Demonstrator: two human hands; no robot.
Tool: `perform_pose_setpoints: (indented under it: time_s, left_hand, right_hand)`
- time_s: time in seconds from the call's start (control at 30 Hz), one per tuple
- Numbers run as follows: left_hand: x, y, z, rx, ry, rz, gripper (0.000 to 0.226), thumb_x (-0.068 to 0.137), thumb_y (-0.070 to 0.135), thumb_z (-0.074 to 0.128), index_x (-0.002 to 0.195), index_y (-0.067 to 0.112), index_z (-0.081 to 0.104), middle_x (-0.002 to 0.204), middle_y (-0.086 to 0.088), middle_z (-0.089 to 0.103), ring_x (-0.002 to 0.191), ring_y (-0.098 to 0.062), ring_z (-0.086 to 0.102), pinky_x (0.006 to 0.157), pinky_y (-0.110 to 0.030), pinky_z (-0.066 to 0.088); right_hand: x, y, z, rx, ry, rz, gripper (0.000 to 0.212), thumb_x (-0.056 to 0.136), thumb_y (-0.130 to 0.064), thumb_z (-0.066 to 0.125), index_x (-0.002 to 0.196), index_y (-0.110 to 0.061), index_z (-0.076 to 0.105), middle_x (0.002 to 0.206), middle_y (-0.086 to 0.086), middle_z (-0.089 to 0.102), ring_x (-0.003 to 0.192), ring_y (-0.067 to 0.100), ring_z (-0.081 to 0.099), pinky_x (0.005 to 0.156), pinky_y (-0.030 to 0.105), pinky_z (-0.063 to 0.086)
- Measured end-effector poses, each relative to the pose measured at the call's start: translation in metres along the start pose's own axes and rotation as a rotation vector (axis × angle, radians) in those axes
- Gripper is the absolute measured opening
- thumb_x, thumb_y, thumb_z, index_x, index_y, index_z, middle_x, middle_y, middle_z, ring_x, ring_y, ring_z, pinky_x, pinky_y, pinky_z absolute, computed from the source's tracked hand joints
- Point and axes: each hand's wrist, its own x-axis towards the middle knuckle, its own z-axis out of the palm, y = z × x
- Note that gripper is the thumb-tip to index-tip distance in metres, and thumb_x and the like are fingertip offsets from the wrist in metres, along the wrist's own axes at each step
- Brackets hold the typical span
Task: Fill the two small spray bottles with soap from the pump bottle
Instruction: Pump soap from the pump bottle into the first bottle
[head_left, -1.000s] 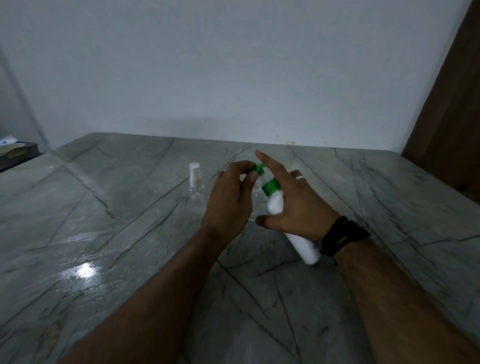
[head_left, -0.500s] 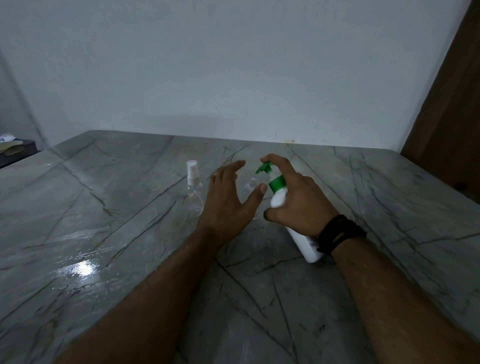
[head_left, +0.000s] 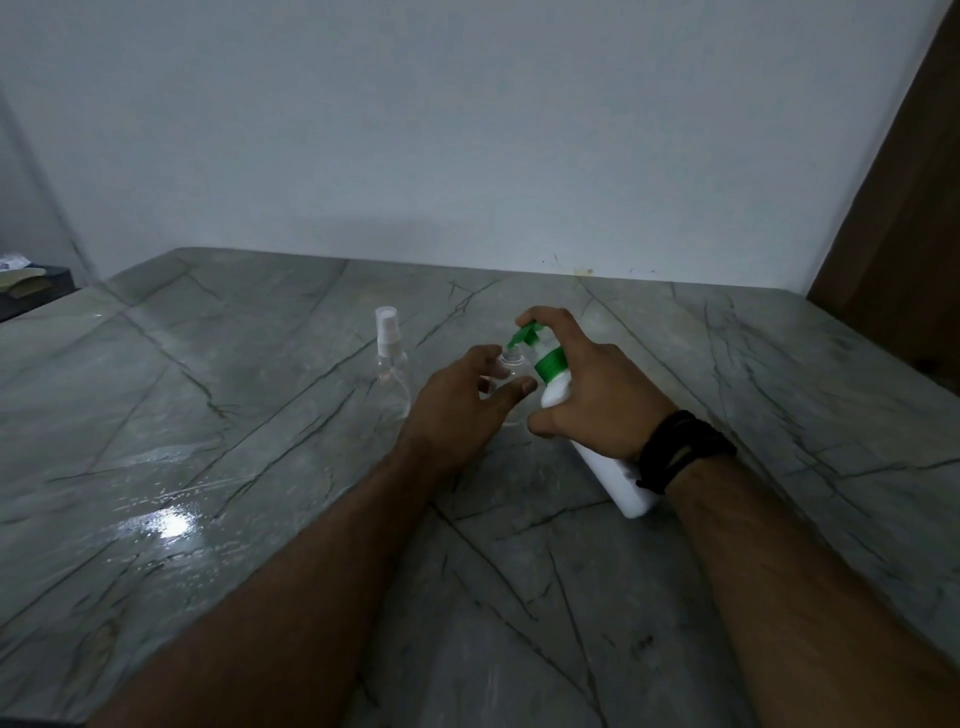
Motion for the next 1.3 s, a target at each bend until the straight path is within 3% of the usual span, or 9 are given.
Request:
perform_pose_setpoints:
  time_s: [0.1,0.23,0.33,0.47,0.83,0.97,1.1,1.3]
  left_hand:
    - [0.000,0.002,-0.001,-0.026,0.001,-0.002,0.054,0.090,0.049,0.061,0.135,0.022,0.051,0.121,0.007,0.064,0.105,-0.009,0.061,0.079,-0.024,0.051]
    - [-0.001,0.003,-0.003,-0.049,0.012,0.005,0.051,0.092,0.044,0.060,0.136,0.020,0.051,0.118,0.005,0.065,0.100,-0.008,0.062,0.072,-0.014,0.044]
    - [0.000,0.002,-0.002,-0.038,0.001,0.021,0.050,0.090,0.046,0.061,0.133,0.022,0.052,0.117,0.004,0.066,0.099,-0.008,0.061,0.076,-0.022,0.051]
    - [0.001,0.002,0.000,-0.010,-0.005,0.029,0.055,0.086,0.052,0.064,0.132,0.025,0.052,0.116,0.005,0.065,0.099,-0.010,0.062,0.076,-0.038,0.059]
    - [0.002,0.006,0.001,-0.022,-0.025,-0.017,0.053,0.083,0.049,0.069,0.127,0.026,0.050,0.118,0.004,0.063,0.095,-0.012,0.062,0.072,-0.041,0.059]
    - [0.000,0.007,0.000,-0.031,-0.028,-0.012,0.053,0.083,0.047,0.069,0.127,0.024,0.051,0.118,0.003,0.063,0.097,-0.014,0.063,0.076,-0.042,0.059]
    - [0.000,0.008,0.000,-0.036,-0.031,-0.014,0.050,0.084,0.044,0.069,0.126,0.024,0.051,0.119,0.002,0.063,0.098,-0.015,0.063,0.082,-0.041,0.057]
    - [0.000,0.008,-0.001,-0.040,-0.026,-0.014,0.050,0.084,0.044,0.070,0.125,0.023,0.051,0.118,0.001,0.063,0.097,-0.016,0.063,0.082,-0.039,0.057]
  right_hand:
    - [0.006,-0.003,0.001,-0.044,-0.028,-0.017,0.088,0.068,-0.018,0.079,0.139,-0.038,0.030,0.094,0.001,0.067,0.069,0.012,0.063,0.060,0.022,0.047]
    - [0.012,-0.007,0.002,-0.076,-0.066,-0.022,0.094,0.069,-0.021,0.079,0.144,-0.037,0.025,0.100,0.002,0.067,0.074,0.013,0.063,0.068,0.027,0.053]
    - [0.007,-0.004,0.003,-0.006,-0.027,-0.015,0.093,0.066,-0.022,0.079,0.142,-0.040,0.028,0.102,0.000,0.068,0.077,0.014,0.066,0.073,0.033,0.057]
    - [0.000,-0.001,0.001,0.088,0.054,-0.007,0.086,0.062,-0.017,0.080,0.134,-0.039,0.037,0.096,-0.004,0.067,0.073,0.013,0.065,0.065,0.029,0.055]
    - [-0.002,-0.002,-0.003,0.131,0.088,0.014,0.078,0.062,-0.010,0.079,0.126,-0.031,0.040,0.097,0.002,0.064,0.072,0.019,0.063,0.061,0.030,0.052]
    - [-0.002,-0.003,-0.002,0.126,0.109,0.005,0.078,0.063,-0.012,0.080,0.127,-0.032,0.040,0.100,0.002,0.065,0.076,0.020,0.065,0.065,0.034,0.056]
    - [-0.001,-0.004,-0.001,0.123,0.105,0.003,0.079,0.064,-0.011,0.080,0.129,-0.032,0.040,0.099,-0.002,0.064,0.075,0.015,0.064,0.063,0.026,0.053]
    - [-0.001,-0.005,-0.001,0.123,0.113,0.004,0.076,0.064,-0.010,0.080,0.126,-0.027,0.040,0.104,-0.001,0.063,0.079,0.017,0.065,0.065,0.029,0.054]
